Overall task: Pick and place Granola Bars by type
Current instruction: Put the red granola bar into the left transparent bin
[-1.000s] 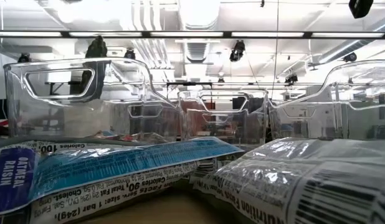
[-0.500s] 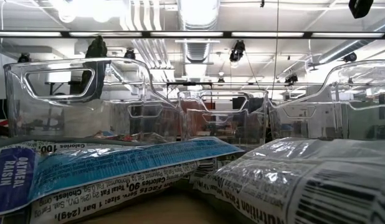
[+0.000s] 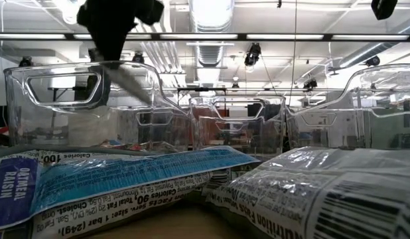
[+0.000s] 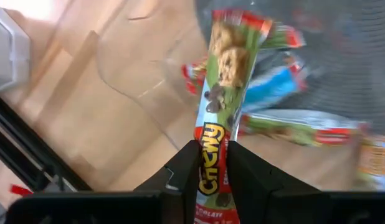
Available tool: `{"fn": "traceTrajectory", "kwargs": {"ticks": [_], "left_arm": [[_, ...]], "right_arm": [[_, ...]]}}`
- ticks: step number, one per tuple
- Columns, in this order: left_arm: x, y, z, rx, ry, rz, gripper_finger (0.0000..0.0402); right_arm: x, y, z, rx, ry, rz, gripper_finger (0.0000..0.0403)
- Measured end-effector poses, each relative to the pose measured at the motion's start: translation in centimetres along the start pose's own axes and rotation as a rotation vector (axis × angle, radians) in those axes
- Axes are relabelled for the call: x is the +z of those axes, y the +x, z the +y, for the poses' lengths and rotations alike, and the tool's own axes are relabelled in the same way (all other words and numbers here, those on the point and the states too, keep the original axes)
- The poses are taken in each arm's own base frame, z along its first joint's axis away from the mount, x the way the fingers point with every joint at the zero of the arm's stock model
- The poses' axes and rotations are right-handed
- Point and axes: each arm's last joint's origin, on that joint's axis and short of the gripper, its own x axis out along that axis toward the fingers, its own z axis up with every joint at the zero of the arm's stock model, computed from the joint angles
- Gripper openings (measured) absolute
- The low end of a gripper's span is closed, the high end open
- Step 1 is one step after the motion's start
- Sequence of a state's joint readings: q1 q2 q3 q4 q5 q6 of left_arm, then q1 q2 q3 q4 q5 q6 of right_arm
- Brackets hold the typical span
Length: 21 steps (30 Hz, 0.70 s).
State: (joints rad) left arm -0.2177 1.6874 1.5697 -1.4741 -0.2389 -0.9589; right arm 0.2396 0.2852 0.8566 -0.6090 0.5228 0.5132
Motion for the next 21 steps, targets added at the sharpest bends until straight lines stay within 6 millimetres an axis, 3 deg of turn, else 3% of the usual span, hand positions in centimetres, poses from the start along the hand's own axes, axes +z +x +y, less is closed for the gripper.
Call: {"fn": "traceTrajectory", "kwargs": {"ticks": [5, 10, 15, 21], "left_arm": [[0.8, 2.4, 2.1, 0.048, 0.062, 0.012, 0.0064], [1.8, 3.1, 3.4, 0.04, 0.111, -0.038, 0.0064], [3.2, 2.8, 4.1, 0.007, 0.077, -0.077, 0.0064], [4.3, 1.0, 4.0, -0.057, 0.051, -0.154, 0.0064]], "right_arm": [[-0.1, 0.0, -0.1, -0.008, -0.008, 0.013, 0.0009], [-0.2, 0.0, -0.1, -0.011, -0.011, 0.018, 0.0009], [-0.2, 0.0, -0.1, -0.011, -0.012, 0.018, 0.0009], [-0.4, 0.0, -0.2, -0.021, -0.02, 0.033, 0.0009]]}}
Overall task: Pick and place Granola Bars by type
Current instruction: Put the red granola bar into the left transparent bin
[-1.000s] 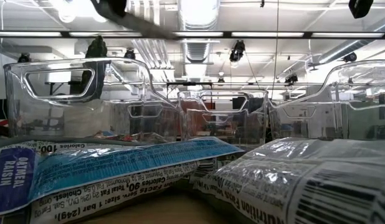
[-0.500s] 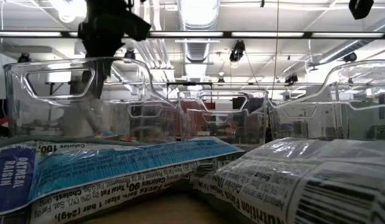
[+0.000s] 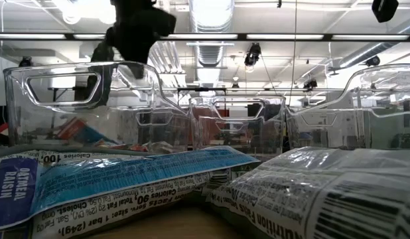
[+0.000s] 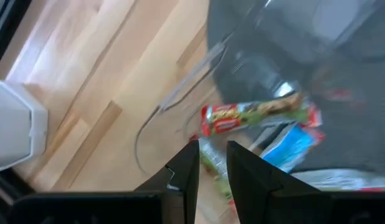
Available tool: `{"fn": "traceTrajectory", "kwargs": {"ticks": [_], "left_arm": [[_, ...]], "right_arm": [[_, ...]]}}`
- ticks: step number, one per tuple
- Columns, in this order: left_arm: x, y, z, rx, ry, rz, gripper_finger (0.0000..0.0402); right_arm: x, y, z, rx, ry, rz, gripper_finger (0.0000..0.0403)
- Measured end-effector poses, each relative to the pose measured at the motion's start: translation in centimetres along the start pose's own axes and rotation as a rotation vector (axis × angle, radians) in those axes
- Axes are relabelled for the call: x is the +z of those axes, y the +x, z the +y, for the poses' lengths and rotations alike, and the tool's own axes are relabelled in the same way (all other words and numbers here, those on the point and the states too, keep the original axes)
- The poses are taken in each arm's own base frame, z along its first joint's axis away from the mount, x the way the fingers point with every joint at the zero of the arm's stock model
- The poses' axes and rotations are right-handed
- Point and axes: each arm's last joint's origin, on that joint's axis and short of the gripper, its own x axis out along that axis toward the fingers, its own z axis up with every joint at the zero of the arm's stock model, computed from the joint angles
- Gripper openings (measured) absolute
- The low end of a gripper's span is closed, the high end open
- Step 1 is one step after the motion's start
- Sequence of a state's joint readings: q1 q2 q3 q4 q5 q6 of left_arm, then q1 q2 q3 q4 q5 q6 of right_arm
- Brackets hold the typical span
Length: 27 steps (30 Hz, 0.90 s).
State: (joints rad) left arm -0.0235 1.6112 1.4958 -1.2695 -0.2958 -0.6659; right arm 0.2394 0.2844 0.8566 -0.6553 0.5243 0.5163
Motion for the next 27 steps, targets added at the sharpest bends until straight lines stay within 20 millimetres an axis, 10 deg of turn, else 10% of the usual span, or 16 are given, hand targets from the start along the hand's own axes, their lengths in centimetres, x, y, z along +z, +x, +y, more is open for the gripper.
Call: {"fn": "traceTrajectory", "kwargs": {"ticks": [18, 27], "left_arm": [[-1.0, -14.1, -7.4, -0.478, -0.062, -0.616, 0.0064], [-4.9, -15.9, -11.0, -0.55, -0.006, -0.735, 0.0064]], "right_arm": [[0.0, 0.0, 0.0, 0.001, -0.024, 0.002, 0.0009], [0.0, 0.0, 0.0, 0.005, -0.048, 0.004, 0.0009]]}}
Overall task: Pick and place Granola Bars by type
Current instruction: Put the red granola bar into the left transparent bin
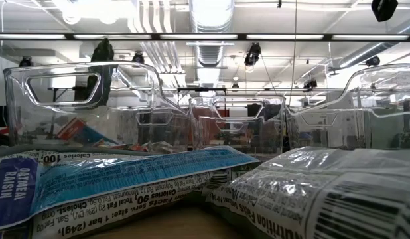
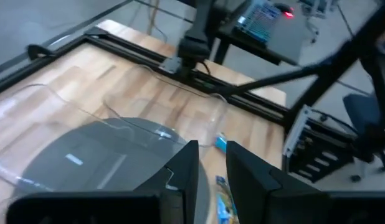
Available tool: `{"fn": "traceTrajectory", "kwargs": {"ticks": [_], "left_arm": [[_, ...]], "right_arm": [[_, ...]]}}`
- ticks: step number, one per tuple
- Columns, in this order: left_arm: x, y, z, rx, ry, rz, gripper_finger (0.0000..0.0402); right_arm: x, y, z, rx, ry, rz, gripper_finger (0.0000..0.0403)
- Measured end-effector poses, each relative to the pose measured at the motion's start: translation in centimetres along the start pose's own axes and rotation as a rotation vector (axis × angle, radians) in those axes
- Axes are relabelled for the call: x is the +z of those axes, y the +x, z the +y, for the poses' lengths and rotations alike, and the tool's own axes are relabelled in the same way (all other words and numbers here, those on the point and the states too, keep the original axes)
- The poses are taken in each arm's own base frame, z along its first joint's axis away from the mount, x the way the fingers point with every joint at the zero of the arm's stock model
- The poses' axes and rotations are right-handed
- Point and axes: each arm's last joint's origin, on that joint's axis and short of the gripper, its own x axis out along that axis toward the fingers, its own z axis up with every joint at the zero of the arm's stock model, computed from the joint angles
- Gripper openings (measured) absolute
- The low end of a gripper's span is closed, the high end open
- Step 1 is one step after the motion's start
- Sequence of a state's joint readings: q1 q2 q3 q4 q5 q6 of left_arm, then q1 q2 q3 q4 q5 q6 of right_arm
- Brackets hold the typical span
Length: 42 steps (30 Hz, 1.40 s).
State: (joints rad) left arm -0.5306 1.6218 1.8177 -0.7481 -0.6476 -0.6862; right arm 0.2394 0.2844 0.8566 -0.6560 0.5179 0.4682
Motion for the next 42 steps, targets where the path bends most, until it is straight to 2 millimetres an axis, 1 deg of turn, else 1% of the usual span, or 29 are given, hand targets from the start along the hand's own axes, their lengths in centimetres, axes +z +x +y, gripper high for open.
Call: {"fn": "traceTrajectory", "kwargs": {"ticks": [6, 10, 12, 17, 21, 23, 26, 28, 32, 34, 37, 42], "left_arm": [[-2.2, -0.5, -2.2, -0.106, 0.094, -0.025, 0.0064], [-3.1, -1.2, -2.2, -0.123, 0.166, -0.015, 0.0064], [-2.9, -1.8, -2.0, -0.135, 0.183, -0.03, 0.0064], [-1.6, -3.8, -0.9, -0.184, 0.256, -0.11, 0.0064], [-0.6, -5.4, 1.2, -0.219, 0.279, -0.154, 0.0064], [-0.5, -6.1, 2.5, -0.265, 0.284, -0.142, 0.0064], [-1.1, -7.0, 4.7, -0.332, 0.272, -0.116, 0.0064], [-1.5, -7.5, 6.1, -0.353, 0.261, -0.131, 0.0064], [-2.2, -8.3, 8.7, -0.375, 0.201, -0.241, 0.0062], [-2.9, -8.6, 10.0, -0.382, 0.173, -0.28, 0.0049], [-4.3, -9.0, 11.7, -0.381, 0.155, -0.29, 0.0013], [-5.6, -9.9, 13.8, -0.37, 0.119, -0.306, 0.0001]], "right_arm": [[0.1, 0.0, 0.0, 0.005, 0.002, -0.005, 0.0009], [0.1, 0.0, 0.0, 0.006, 0.022, -0.006, 0.0008], [0.1, 0.0, 0.1, 0.007, 0.021, -0.008, 0.0009], [0.1, 0.0, 0.1, 0.013, -0.012, -0.005, 0.0009], [0.1, 0.0, 0.3, 0.079, -0.023, 0.014, 0.0009], [0.3, 0.0, 0.6, 0.136, -0.029, 0.008, 0.0009], [1.0, 0.1, 1.2, 0.234, -0.037, -0.038, 0.0009], [1.6, 0.2, 1.8, 0.302, -0.05, -0.089, 0.0009], [2.8, 0.6, 2.9, 0.399, -0.055, -0.19, 0.0009], [3.1, 1.1, 3.4, 0.422, -0.046, -0.215, 0.0009], [3.2, 2.0, 4.1, 0.442, -0.042, -0.221, 0.0009], [2.8, 3.9, 5.4, 0.496, -0.018, -0.163, 0.0008]]}}
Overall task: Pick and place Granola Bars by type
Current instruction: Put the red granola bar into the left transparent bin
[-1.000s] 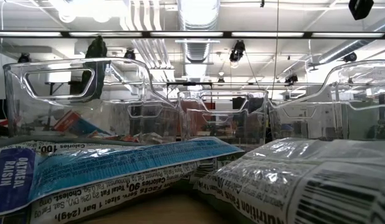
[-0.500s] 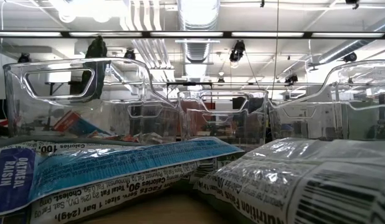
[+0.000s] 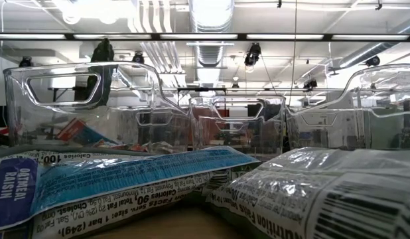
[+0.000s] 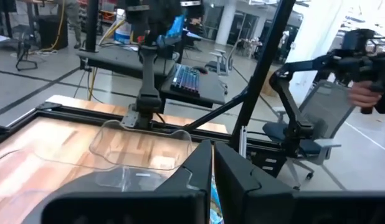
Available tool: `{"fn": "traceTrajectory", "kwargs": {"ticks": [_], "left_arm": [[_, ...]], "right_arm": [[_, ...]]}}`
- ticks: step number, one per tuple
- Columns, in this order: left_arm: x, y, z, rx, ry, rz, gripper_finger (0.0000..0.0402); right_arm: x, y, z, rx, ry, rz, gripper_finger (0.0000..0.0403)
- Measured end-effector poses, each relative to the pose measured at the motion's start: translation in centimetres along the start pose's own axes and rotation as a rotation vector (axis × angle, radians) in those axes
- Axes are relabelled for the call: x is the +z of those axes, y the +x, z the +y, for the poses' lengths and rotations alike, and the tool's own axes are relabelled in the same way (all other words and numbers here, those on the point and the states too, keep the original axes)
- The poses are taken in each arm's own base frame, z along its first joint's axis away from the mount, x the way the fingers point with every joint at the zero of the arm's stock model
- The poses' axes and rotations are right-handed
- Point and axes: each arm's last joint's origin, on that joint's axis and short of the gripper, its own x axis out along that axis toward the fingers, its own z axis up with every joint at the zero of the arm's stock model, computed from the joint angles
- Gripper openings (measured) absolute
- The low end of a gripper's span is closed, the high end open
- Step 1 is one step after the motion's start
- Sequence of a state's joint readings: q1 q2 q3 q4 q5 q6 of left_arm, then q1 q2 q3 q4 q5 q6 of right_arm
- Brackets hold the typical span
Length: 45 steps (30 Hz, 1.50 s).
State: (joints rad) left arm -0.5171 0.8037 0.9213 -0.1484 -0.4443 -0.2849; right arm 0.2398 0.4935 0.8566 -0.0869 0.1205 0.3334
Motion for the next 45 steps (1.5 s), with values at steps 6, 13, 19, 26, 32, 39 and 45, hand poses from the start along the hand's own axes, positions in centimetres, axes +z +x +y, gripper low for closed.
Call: {"fn": "traceTrajectory", "kwargs": {"ticks": [6, 13, 19, 26, 32, 39, 45], "left_arm": [[-0.5, -2.1, 1.2, 0.004, 0.052, 0.007, 0.0], [-1.8, -3.1, 2.1, 0.006, 0.033, 0.013, 0.0], [-2.7, -3.0, 2.3, 0.011, 0.033, 0.033, 0.0], [-2.8, -2.9, 2.3, 0.012, 0.034, 0.036, 0.0], [-2.8, -2.9, 2.3, 0.013, 0.018, 0.036, 0.0], [-2.8, -2.9, 2.3, 0.018, -0.016, 0.035, 0.0], [-2.8, -2.8, 2.2, 0.019, -0.049, 0.038, 0.0]], "right_arm": [[-0.2, 3.9, 0.9, 0.176, 0.026, -0.026, 0.0008], [2.1, 8.8, 3.2, 0.36, 0.033, 0.063, 0.0009], [2.6, 11.8, 5.1, 0.343, 0.073, 0.377, 0.0009], [0.1, 16.0, 7.8, 0.315, 0.104, 0.718, 0.0008], [-3.1, 18.8, 10.1, 0.263, 0.176, 0.944, 0.0009], [-6.8, 21.2, 13.6, 0.281, 0.156, 1.111, 0.0013], [-10.5, 22.5, 15.9, 0.209, 0.18, 1.306, 0.0064]]}}
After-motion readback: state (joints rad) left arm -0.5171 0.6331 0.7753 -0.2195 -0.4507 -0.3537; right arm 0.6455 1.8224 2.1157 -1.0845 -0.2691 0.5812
